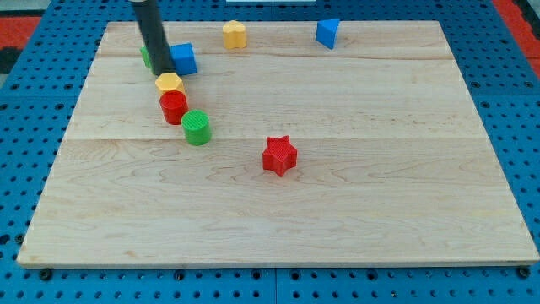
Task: Push the green star to the yellow hexagon
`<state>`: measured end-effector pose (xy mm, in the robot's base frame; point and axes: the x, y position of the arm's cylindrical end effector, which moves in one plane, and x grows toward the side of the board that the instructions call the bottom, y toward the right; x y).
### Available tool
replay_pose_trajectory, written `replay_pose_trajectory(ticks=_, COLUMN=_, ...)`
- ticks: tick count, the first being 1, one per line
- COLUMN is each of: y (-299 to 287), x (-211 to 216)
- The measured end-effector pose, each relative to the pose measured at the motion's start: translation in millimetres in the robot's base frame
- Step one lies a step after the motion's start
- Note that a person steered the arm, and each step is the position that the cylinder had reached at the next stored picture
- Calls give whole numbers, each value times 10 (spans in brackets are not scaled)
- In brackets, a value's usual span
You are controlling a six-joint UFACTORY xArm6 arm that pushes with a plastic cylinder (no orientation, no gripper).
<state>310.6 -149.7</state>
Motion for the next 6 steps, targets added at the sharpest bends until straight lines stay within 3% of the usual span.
replay_pose_trajectory(ticks=4, y=204, x=-706)
replay_pose_trajectory(ticks=6, y=-1023, x=-759)
